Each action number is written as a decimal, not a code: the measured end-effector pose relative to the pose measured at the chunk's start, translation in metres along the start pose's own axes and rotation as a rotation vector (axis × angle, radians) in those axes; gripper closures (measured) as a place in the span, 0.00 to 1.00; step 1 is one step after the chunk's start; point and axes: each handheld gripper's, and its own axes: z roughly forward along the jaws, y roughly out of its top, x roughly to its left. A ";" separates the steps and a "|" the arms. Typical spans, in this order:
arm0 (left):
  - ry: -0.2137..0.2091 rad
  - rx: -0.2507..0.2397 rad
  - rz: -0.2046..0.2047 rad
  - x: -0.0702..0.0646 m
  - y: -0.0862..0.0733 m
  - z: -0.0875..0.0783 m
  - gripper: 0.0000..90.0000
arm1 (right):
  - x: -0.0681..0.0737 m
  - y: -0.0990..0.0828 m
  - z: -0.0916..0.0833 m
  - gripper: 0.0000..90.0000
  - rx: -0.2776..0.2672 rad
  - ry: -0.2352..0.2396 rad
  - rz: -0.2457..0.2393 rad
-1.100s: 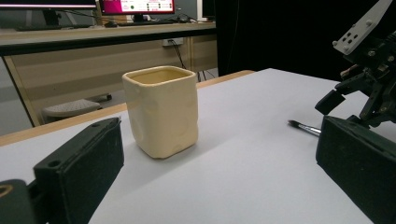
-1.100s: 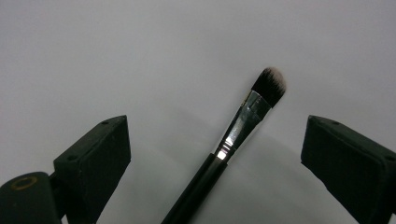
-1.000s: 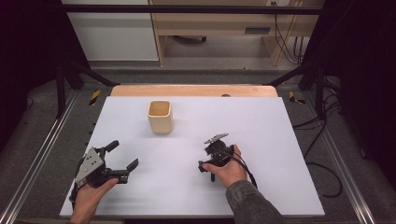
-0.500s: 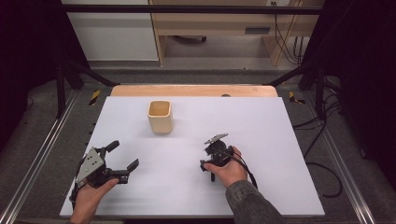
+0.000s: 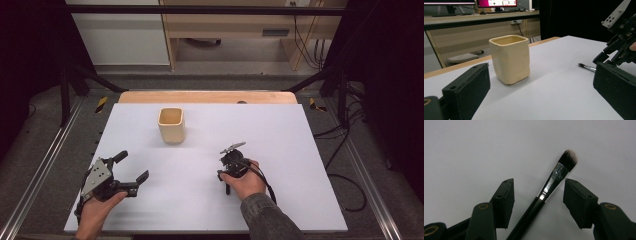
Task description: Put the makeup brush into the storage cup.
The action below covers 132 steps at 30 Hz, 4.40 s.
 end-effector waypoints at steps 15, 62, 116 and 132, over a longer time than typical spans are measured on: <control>-0.003 -0.001 0.001 -0.002 0.000 0.001 0.01 | -0.001 0.000 0.002 0.58 0.019 0.003 0.028; -0.012 0.008 0.009 -0.003 0.000 0.002 0.01 | -0.006 -0.002 0.008 0.86 0.043 -0.007 0.065; -0.015 0.008 0.010 -0.004 0.001 0.003 0.01 | -0.003 -0.002 0.004 0.88 0.056 0.002 0.014; -0.014 0.006 0.010 -0.004 0.001 0.003 0.01 | -0.004 -0.003 -0.003 0.88 0.019 0.020 0.005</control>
